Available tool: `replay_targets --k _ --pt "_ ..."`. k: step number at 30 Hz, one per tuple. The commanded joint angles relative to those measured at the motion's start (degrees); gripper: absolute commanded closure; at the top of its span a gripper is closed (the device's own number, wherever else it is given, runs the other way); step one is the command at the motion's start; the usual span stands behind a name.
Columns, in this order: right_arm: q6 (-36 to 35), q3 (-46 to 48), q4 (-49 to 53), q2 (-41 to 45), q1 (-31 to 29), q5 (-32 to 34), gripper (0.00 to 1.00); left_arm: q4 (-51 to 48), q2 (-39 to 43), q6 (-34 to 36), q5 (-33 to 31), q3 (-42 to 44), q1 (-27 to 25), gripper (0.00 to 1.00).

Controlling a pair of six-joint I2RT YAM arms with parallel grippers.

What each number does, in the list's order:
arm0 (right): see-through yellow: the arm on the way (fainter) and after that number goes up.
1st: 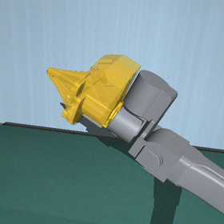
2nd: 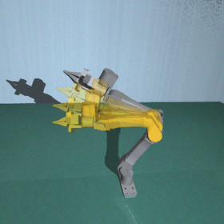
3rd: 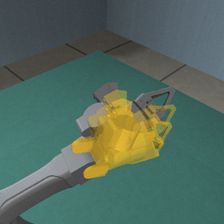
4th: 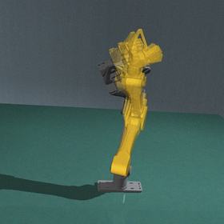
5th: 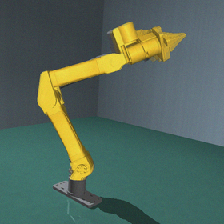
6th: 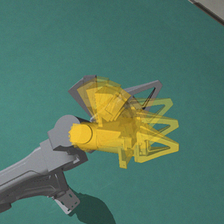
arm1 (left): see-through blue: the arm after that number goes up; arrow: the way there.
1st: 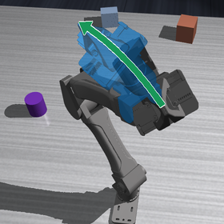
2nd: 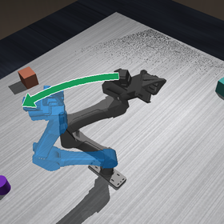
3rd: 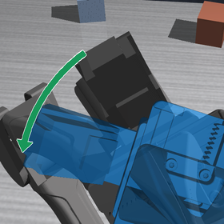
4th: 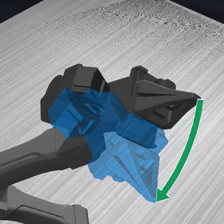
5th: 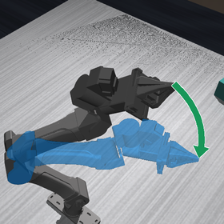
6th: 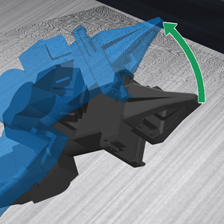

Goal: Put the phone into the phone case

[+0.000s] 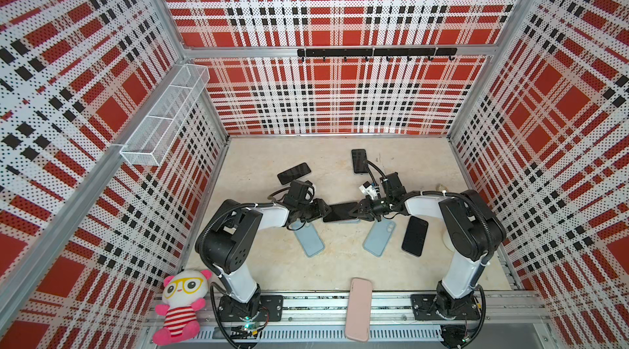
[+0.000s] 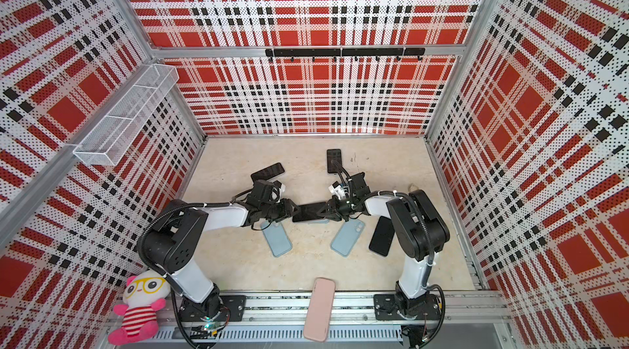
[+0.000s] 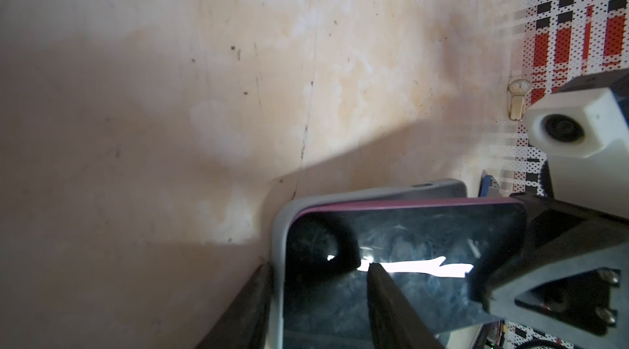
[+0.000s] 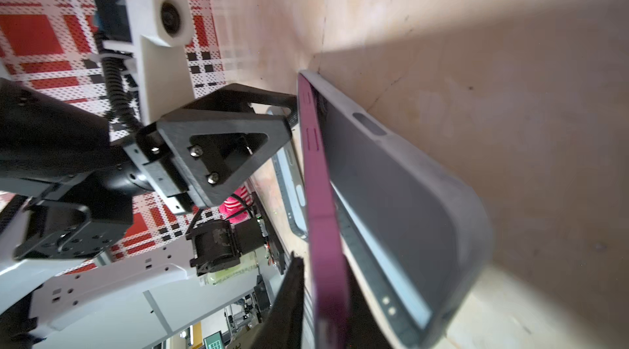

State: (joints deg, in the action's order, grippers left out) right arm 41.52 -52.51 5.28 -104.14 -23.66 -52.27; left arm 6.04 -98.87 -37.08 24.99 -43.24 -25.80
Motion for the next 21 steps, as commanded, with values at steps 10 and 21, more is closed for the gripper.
replay_targets --k 10,21 --pt "-15.46 -13.52 32.04 2.53 -1.0 18.32 0.55 -9.21 -2.11 4.65 -8.84 -2.16 -2.07 0.54" --pt "-16.27 -13.9 33.85 0.15 -1.16 23.76 0.74 -8.6 -2.25 3.6 -7.91 -2.17 -3.02 0.58"
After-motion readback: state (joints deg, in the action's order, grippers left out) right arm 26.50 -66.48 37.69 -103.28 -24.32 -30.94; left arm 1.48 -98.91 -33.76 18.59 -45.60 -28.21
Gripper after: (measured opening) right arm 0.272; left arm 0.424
